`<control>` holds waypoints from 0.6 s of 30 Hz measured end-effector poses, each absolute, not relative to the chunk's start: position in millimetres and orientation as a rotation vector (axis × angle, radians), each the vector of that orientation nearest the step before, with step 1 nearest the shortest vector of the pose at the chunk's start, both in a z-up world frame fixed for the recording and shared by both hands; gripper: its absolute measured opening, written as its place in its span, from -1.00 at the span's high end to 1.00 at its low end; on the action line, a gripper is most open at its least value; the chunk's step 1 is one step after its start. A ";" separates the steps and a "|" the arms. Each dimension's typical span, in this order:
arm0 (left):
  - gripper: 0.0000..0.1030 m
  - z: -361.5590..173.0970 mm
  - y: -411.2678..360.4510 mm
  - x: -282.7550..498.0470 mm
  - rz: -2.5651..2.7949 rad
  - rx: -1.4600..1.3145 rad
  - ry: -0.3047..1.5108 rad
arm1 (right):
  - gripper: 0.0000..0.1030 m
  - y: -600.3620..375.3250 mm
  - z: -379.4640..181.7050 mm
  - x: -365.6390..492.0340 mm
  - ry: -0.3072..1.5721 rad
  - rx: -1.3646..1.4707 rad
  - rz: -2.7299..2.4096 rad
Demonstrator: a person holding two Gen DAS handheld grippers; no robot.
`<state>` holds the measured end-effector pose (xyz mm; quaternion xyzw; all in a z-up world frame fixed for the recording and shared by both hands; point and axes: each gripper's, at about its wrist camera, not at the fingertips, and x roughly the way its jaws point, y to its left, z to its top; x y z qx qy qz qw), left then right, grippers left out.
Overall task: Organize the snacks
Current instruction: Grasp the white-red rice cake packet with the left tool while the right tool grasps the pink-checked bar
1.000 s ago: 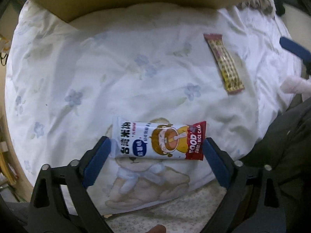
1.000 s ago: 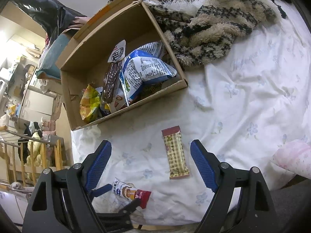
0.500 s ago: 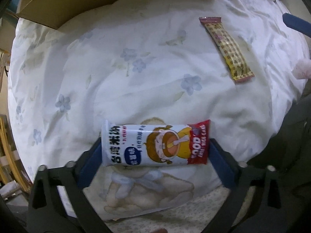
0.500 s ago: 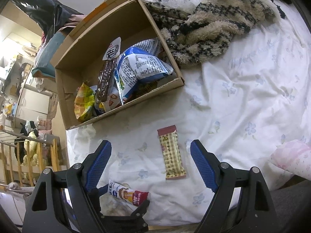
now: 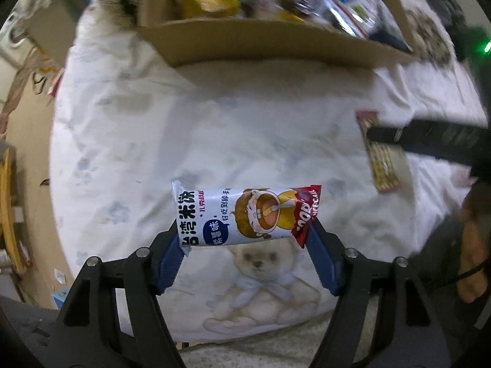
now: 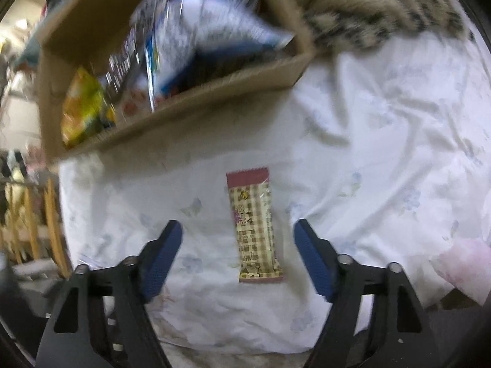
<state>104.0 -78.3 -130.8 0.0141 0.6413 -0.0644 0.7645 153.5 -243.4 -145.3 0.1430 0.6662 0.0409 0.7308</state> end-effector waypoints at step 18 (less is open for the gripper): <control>-0.35 -113.7 -40.0 106.1 -0.032 -0.001 1.305 | 0.47 -224.8 -141.1 145.5 1.417 0.129 0.063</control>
